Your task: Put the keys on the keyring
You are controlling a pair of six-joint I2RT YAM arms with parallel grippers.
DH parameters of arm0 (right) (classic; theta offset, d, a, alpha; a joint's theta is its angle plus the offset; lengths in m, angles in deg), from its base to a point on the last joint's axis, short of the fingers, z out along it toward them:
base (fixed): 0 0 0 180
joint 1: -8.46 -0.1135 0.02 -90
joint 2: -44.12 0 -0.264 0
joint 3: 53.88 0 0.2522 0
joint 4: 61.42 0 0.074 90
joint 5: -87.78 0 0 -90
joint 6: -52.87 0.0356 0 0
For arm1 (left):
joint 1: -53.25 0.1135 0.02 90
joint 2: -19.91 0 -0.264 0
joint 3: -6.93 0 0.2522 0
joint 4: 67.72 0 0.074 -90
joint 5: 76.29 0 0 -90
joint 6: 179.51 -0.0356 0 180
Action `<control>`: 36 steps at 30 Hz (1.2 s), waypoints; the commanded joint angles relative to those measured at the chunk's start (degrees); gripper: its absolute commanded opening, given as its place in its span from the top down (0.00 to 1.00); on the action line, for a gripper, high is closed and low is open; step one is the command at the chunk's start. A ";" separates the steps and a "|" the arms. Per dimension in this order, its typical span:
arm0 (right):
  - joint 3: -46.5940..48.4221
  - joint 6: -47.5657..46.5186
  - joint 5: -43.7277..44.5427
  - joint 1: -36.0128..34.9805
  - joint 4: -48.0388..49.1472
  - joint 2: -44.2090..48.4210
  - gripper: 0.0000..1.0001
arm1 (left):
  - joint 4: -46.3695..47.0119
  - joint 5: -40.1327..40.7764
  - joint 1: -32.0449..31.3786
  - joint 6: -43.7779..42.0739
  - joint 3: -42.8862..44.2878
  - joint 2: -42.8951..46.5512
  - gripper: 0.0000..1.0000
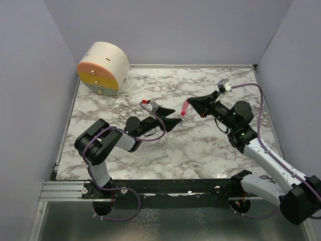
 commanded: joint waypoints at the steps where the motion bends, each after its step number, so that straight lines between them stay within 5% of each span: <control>1: 1.57 -0.67 -2.26 0.14 1.28 1.11 0.99 | 12.63 -3.12 0.32 -1.46 1.26 -0.65 0.35; 23: 0.82 -0.88 -2.75 0.13 1.11 2.03 0.99 | 12.74 -7.22 0.32 -2.20 2.52 1.12 0.48; 36: 0.23 -1.00 -3.35 0.20 0.83 2.18 0.99 | 12.74 -7.04 0.31 -2.42 3.14 2.31 0.45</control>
